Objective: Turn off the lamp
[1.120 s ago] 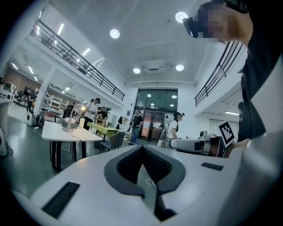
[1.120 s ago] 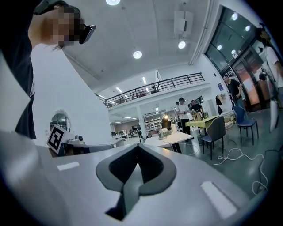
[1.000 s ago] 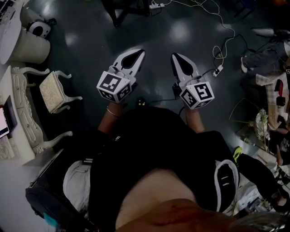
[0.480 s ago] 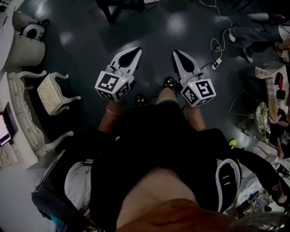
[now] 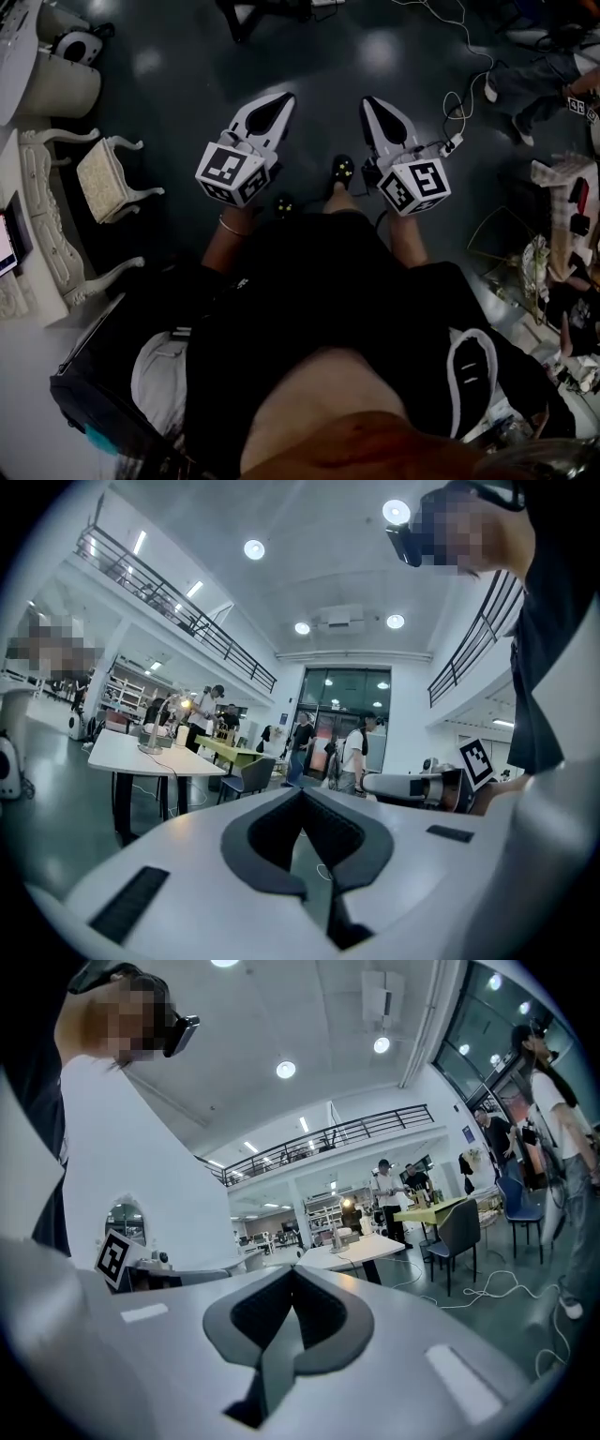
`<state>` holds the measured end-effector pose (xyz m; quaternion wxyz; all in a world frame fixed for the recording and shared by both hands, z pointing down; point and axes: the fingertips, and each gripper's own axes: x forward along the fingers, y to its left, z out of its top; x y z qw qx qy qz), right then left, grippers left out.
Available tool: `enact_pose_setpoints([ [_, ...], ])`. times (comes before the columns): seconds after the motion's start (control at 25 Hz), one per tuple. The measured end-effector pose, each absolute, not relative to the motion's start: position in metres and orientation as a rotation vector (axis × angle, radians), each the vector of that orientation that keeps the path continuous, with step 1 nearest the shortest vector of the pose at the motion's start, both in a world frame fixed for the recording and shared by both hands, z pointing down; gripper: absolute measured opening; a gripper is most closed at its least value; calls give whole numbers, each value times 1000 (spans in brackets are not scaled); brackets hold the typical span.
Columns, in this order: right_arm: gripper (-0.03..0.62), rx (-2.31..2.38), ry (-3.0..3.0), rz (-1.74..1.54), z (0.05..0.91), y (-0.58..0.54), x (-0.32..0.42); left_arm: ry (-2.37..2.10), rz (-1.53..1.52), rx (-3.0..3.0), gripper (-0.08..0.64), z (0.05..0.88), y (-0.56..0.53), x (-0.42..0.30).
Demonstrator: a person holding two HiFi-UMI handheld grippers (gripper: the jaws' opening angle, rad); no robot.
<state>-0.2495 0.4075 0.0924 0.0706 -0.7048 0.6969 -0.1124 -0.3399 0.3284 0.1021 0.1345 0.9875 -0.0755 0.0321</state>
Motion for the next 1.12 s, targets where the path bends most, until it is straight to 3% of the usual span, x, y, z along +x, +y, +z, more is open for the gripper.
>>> enact_pose_setpoints([
  [1.12,-2,-2003,2185,-328,95,388,-70,-375,66,2881,6,92,311,-169],
])
